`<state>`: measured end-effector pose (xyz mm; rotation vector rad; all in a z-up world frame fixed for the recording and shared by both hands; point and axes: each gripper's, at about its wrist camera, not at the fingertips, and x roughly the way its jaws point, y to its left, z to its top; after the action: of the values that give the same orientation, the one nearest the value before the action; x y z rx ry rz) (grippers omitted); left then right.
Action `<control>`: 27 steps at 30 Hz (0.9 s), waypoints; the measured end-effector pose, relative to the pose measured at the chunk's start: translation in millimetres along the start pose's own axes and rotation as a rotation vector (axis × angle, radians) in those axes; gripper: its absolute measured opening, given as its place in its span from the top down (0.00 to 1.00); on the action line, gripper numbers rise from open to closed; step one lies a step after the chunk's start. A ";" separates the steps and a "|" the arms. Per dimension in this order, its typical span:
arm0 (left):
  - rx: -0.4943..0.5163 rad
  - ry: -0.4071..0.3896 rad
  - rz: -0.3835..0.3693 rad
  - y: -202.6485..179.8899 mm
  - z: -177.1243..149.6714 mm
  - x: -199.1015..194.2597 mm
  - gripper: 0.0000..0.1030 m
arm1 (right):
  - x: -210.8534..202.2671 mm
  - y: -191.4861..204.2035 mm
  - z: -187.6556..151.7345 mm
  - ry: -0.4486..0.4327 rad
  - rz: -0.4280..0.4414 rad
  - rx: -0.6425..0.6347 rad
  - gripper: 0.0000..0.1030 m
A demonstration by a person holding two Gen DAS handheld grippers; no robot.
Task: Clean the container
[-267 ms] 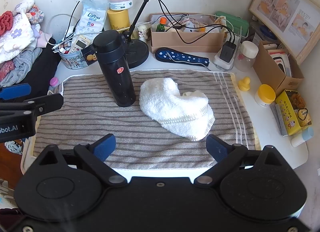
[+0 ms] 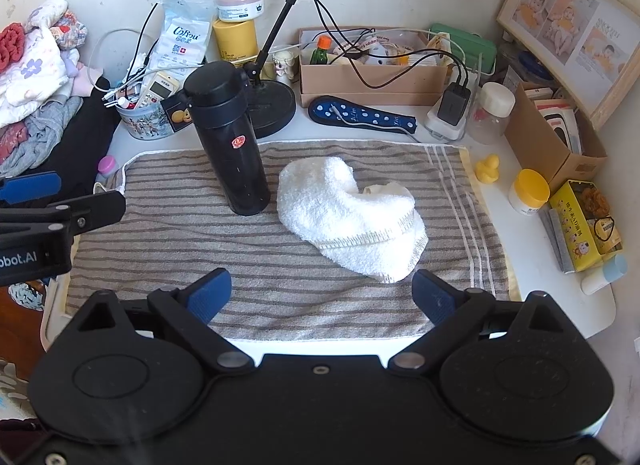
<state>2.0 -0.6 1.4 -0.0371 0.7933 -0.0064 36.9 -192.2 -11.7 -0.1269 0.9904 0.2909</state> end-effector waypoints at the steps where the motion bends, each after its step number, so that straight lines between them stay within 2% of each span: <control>1: -0.001 0.002 0.000 -0.1 0.3 0.1 0.16 | -0.1 -0.2 0.2 0.000 0.000 0.001 0.05; 27: -0.030 0.036 -0.009 4.3 3.0 7.5 0.16 | 3.4 -0.3 0.4 0.001 -0.005 0.006 0.05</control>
<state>9.3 3.6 -2.0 -0.0695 0.8289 -0.0034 39.0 -191.7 -14.3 -0.1241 0.9920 0.2834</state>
